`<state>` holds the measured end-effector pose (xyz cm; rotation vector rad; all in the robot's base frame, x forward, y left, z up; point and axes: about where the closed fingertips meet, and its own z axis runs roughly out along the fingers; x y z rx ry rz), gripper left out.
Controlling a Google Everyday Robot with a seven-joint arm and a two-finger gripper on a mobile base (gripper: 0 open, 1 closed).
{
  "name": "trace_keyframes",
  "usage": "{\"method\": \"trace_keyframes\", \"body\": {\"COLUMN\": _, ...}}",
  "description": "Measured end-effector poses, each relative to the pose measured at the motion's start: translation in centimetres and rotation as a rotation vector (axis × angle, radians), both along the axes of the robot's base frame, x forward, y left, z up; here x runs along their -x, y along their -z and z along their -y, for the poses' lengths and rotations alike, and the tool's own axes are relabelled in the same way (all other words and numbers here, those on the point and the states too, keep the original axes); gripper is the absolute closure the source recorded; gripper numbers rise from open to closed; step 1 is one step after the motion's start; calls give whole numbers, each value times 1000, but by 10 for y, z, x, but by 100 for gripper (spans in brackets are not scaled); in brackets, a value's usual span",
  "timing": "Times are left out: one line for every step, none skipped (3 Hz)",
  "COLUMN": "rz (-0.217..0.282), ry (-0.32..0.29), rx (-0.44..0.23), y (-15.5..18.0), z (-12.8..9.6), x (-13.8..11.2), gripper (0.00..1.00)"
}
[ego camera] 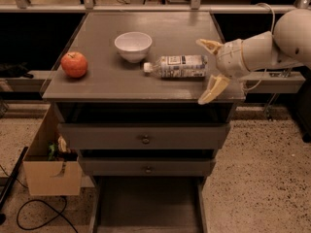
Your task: Pick blue plastic bottle from bottom drawer and place on counter
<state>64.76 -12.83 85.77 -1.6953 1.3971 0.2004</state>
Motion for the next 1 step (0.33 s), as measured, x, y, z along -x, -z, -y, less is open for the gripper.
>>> {"method": "trace_keyframes", "body": {"rz": 0, "ry": 0, "rx": 0, "y": 0, "z": 0, "x": 0, "gripper": 0}}
